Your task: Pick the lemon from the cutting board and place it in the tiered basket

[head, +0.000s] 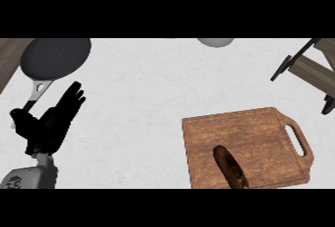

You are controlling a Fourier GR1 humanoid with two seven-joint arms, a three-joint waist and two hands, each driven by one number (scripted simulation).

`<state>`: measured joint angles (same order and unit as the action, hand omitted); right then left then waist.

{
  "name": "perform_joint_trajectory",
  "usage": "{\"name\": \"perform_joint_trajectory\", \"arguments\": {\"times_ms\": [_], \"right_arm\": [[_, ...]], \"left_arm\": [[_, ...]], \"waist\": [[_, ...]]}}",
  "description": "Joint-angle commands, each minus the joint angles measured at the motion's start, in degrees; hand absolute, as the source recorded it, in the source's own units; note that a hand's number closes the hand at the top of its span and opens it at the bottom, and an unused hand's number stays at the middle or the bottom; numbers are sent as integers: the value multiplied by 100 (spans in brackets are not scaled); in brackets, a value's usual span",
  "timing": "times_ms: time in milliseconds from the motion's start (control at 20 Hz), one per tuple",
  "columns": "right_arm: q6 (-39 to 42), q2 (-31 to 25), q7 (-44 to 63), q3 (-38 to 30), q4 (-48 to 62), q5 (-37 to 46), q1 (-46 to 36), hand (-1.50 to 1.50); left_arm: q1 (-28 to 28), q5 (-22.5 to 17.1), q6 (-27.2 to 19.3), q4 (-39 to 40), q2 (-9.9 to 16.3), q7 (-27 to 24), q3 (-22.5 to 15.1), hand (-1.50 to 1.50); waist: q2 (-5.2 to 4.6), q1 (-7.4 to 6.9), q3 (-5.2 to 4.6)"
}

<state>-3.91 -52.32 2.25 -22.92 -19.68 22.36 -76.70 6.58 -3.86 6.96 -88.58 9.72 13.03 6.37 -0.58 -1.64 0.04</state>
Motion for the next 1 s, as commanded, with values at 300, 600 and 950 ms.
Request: {"name": "perform_joint_trajectory", "arguments": {"times_ms": [300,600,950], "right_arm": [[-341,-953,49,-1052,243,-810,-89,-150],[-303,-1907,58,-1358,416,-947,273,-150],[364,-2818,-205,-1767,673,-1275,884,-150]], "left_arm": [[-157,-48,-28,-450,29,218,21,0],[-112,47,-46,-171,-60,90,-51,0],[-28,6,-17,-103,35,59,77,0]], "waist": [[-2,-48,7],[-17,32,10],[0,78,14]]}}
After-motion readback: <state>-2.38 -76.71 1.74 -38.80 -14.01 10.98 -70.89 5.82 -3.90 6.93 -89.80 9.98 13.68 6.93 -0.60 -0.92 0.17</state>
